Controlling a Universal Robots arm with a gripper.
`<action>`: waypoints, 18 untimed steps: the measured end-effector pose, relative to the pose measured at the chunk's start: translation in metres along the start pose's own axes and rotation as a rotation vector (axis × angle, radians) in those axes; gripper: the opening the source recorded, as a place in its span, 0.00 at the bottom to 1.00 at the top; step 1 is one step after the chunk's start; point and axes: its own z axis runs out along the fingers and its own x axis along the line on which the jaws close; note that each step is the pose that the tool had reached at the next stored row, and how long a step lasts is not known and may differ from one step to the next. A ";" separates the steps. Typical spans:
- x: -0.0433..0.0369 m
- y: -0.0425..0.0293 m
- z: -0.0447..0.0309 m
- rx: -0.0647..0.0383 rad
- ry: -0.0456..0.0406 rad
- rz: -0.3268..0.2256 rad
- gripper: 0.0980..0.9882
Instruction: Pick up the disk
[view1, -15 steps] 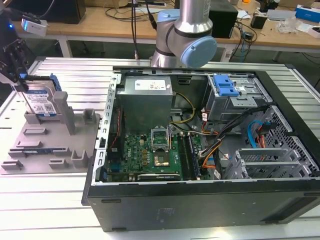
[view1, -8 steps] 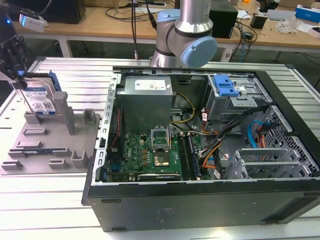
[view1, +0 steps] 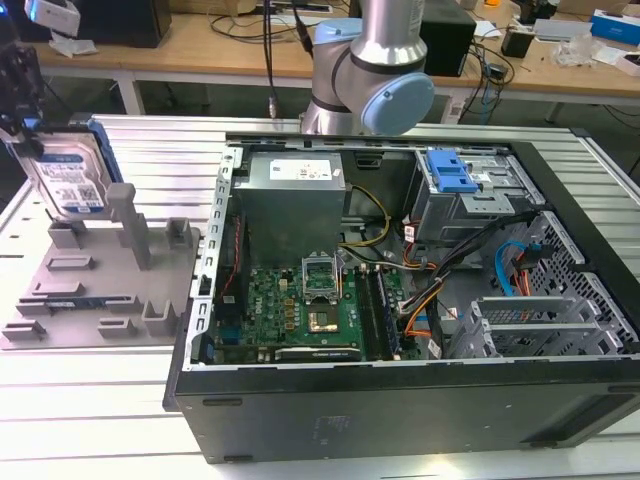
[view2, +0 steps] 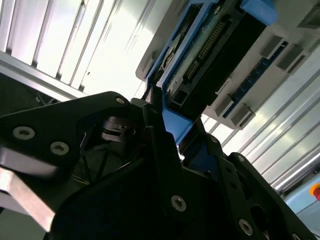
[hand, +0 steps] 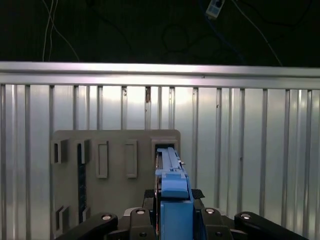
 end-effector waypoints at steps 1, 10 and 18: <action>0.0000 0.0000 -0.0042 0.000 0.0000 0.000 0.30; -0.0002 -0.0002 -0.0507 0.000 0.0000 0.000 0.30; 0.0009 -0.0003 -0.1013 0.000 -0.0001 0.000 0.30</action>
